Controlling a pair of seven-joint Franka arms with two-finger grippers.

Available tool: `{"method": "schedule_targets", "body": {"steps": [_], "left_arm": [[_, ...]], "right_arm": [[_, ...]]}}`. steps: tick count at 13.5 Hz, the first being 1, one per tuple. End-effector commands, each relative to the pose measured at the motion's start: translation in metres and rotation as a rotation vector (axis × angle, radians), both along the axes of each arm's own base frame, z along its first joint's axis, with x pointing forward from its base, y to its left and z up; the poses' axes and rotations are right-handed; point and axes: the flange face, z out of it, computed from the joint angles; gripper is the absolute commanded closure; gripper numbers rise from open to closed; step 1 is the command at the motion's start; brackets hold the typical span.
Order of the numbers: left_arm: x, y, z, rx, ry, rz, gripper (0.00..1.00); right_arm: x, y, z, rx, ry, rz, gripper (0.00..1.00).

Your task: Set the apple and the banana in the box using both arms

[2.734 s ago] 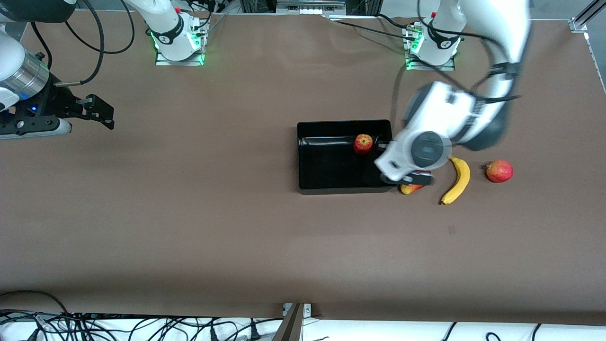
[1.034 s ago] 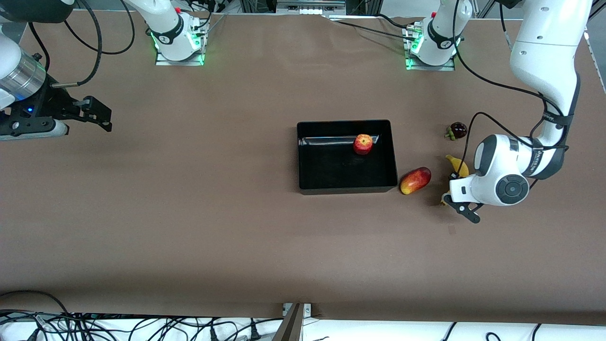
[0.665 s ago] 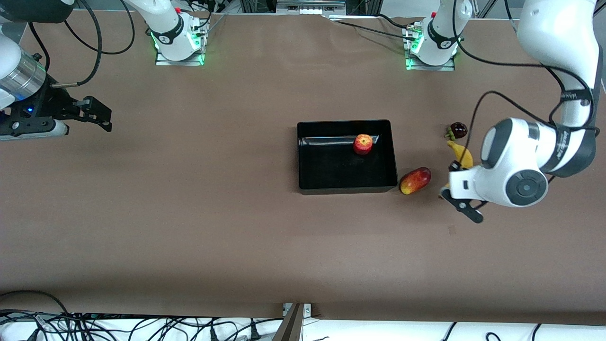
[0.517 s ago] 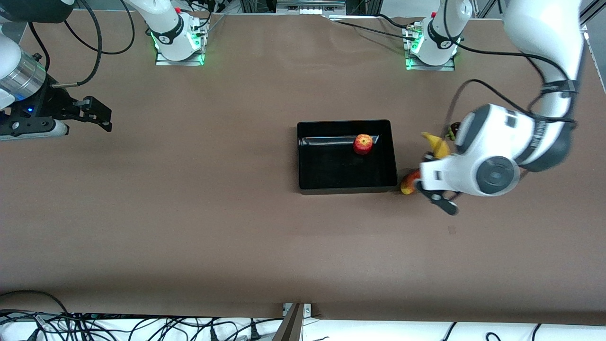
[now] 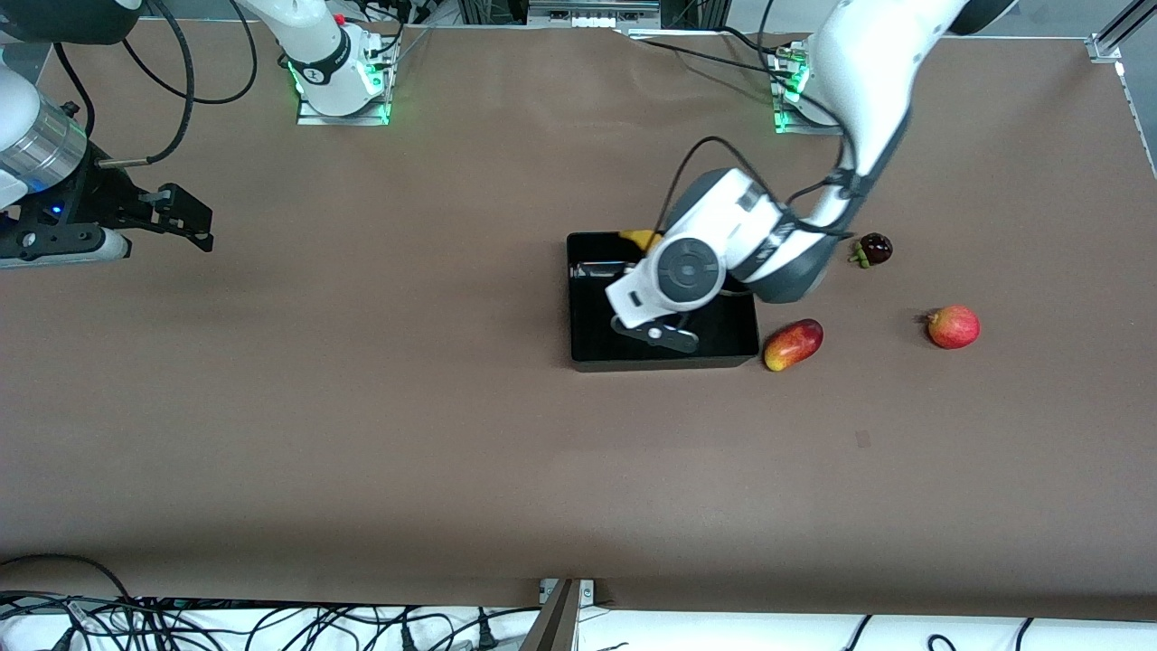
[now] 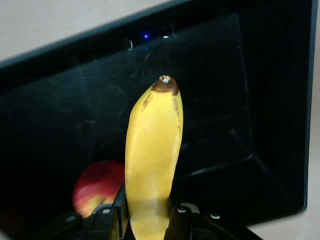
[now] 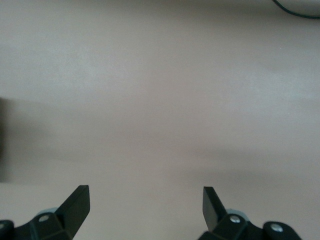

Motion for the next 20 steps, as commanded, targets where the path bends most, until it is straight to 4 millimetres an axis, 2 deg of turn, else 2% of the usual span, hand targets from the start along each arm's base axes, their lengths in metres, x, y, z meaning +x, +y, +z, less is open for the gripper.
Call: {"method": "schedule_targets", "body": {"steps": [1,3,5,6,7,8,10,12,13,14,16,18,20], "left_arm": [[0.013,0.004,-0.027,-0.031,-0.02,0.035,1.0],[-0.002,-0.013,-0.045,-0.018,-0.005,0.019,1.0],[-0.01,-0.01,-0.068,-0.002,0.029,0.003,1.0],[-0.011,-0.009,-0.077,0.0,0.039,0.005,0.97],[-0.009,-0.009,-0.076,-0.006,0.03,0.01,0.77],[-0.004,-0.004,-0.072,-0.006,0.027,0.019,0.01],[0.01,0.01,-0.043,-0.008,0.006,0.036,0.0],[0.029,0.028,0.022,-0.01,-0.047,0.063,0.0],[0.04,0.043,0.066,-0.014,-0.083,0.084,0.0],[0.049,0.068,0.113,-0.008,-0.114,0.115,0.0],[0.062,0.128,0.182,0.018,-0.134,0.187,0.0],[0.072,0.177,0.227,0.03,-0.149,0.247,0.0],[0.074,0.22,0.26,0.048,-0.133,0.201,0.0]], "right_arm": [[0.002,-0.001,0.005,-0.011,-0.012,-0.009,0.0],[0.002,0.0,0.005,-0.011,-0.012,-0.007,0.0],[0.003,-0.001,0.004,-0.011,-0.01,-0.009,0.0],[0.003,-0.001,0.004,-0.011,-0.01,-0.009,0.0],[0.002,-0.001,0.005,-0.011,-0.012,-0.009,0.0],[0.002,-0.001,0.005,-0.011,-0.012,-0.009,0.0],[0.002,-0.001,0.005,-0.011,-0.01,-0.009,0.0],[0.002,0.0,0.005,-0.011,-0.01,-0.007,0.0],[0.002,-0.001,0.005,-0.011,-0.01,-0.009,0.0],[0.002,0.0,0.005,-0.011,-0.01,-0.007,0.0],[0.002,0.0,0.005,-0.011,-0.01,-0.007,0.0],[0.002,0.0,0.005,-0.011,-0.01,-0.007,0.0],[0.002,-0.001,0.005,-0.011,-0.01,-0.009,0.0]]}}
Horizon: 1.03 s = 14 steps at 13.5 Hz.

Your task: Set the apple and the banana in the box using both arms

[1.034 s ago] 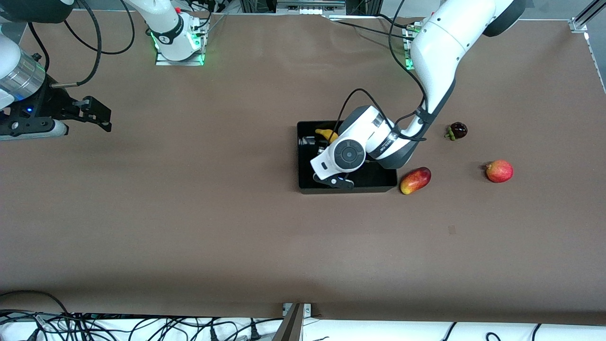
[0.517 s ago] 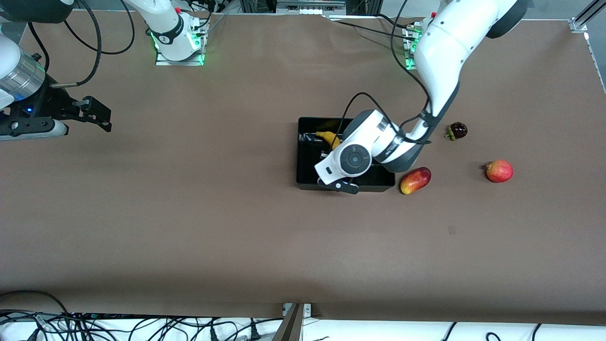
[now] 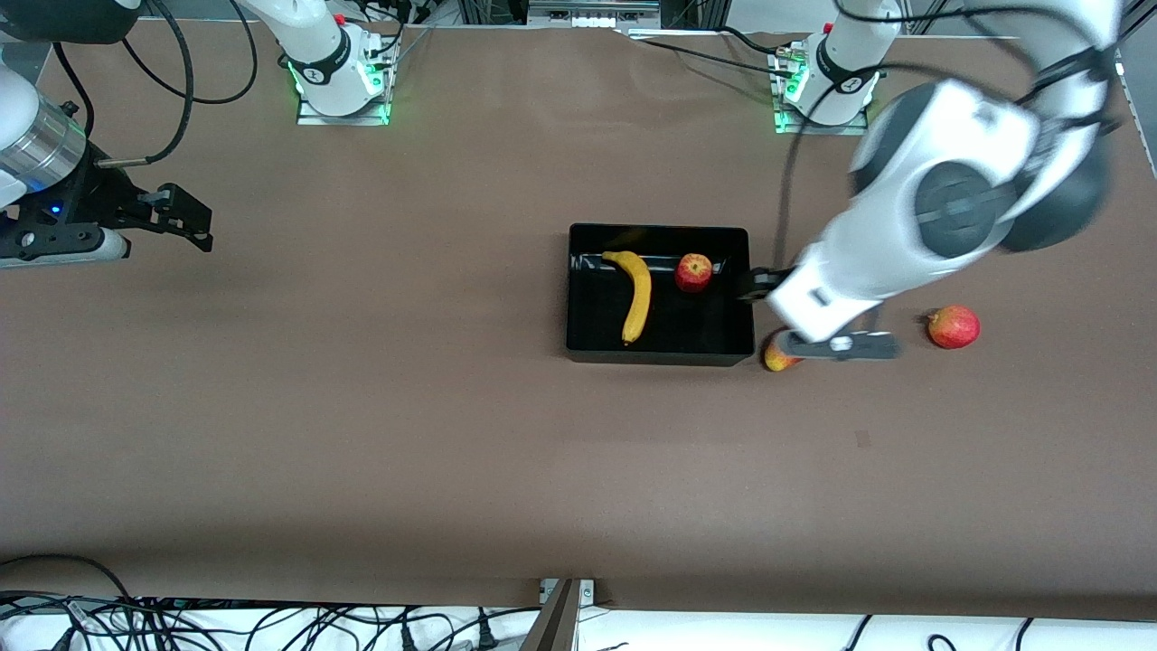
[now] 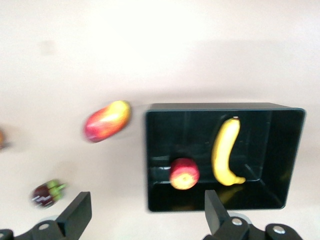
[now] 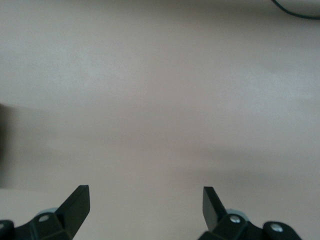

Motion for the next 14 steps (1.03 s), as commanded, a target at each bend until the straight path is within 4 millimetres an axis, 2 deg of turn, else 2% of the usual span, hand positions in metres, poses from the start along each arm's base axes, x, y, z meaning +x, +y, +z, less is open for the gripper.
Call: {"method": "schedule_targets", "body": {"steps": [1,3,4,5,6,8,9,11,13,14], "left_arm": [[0.0,0.04,0.03,0.023,0.045,-0.09,0.0],[-0.009,0.076,0.073,0.061,-0.012,-0.123,0.0],[-0.01,0.081,0.074,0.069,-0.024,-0.113,0.0],[-0.012,0.098,0.088,0.055,-0.07,-0.08,0.0],[-0.017,0.122,0.095,0.045,-0.127,-0.049,0.0],[-0.031,0.156,0.086,0.006,-0.213,-0.066,0.0],[-0.04,0.164,0.083,0.0,-0.232,-0.068,0.0],[-0.061,0.168,0.089,0.011,-0.237,-0.055,0.0],[-0.088,0.178,0.074,0.037,-0.238,-0.056,0.0],[-0.095,0.181,0.072,0.036,-0.251,-0.054,0.0]], "right_arm": [[0.002,0.0,0.004,-0.011,-0.009,-0.007,0.0],[0.002,0.0,0.004,-0.011,-0.009,-0.007,0.0],[0.002,0.0,0.004,-0.011,-0.009,-0.007,0.0],[0.002,0.0,0.004,-0.011,-0.009,-0.007,0.0],[0.002,0.0,0.004,-0.011,-0.009,-0.007,0.0],[0.002,0.0,0.004,-0.011,-0.009,-0.007,0.0],[0.002,0.0,0.004,-0.011,-0.009,-0.007,0.0],[0.002,-0.001,0.004,-0.011,-0.009,-0.008,0.0],[0.002,0.0,0.004,-0.011,-0.009,-0.007,0.0],[0.002,-0.001,0.004,-0.011,-0.009,-0.008,0.0]]}}
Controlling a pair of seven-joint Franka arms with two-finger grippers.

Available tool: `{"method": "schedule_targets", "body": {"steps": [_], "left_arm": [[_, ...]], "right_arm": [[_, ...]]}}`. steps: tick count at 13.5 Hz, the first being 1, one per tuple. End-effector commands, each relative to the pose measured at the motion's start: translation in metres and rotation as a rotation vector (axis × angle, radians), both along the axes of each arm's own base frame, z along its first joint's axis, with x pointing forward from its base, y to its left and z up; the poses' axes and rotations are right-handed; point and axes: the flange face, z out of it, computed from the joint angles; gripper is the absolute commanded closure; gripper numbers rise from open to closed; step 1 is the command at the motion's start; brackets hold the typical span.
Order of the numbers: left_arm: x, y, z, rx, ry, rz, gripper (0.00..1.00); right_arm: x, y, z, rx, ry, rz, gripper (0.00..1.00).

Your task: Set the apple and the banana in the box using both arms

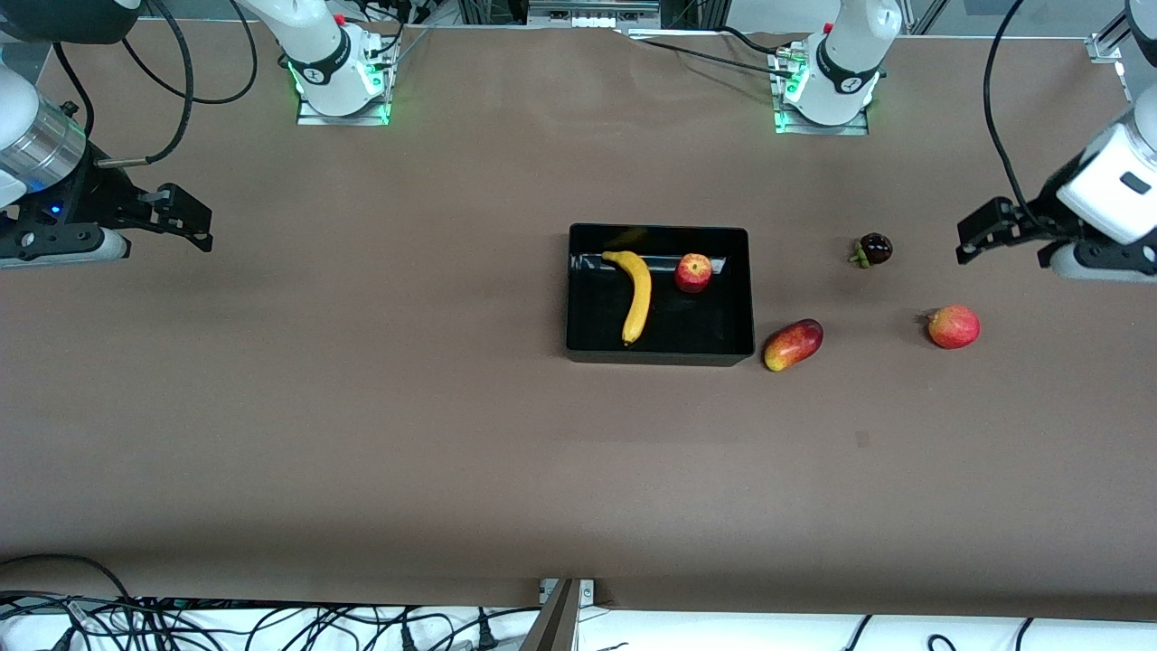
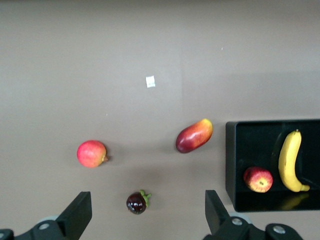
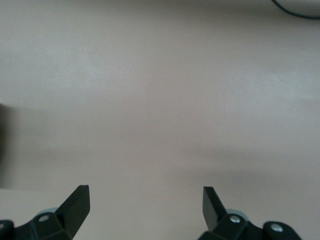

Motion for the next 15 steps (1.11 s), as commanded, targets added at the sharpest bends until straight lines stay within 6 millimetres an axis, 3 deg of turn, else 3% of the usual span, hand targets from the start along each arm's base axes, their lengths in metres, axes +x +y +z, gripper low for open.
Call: {"method": "schedule_targets", "body": {"steps": [1,7,15], "left_arm": [[-0.034,0.009,-0.01,0.012,-0.027,-0.015,0.0],[-0.023,-0.013,-0.006,0.018,-0.008,-0.04,0.0],[-0.012,-0.015,-0.004,0.024,0.04,-0.042,0.0]], "right_arm": [[0.002,0.0,0.004,-0.011,-0.009,-0.007,0.0],[0.002,0.0,0.004,-0.011,-0.009,-0.007,0.0],[0.002,-0.001,0.004,-0.011,-0.009,-0.008,0.0]]}}
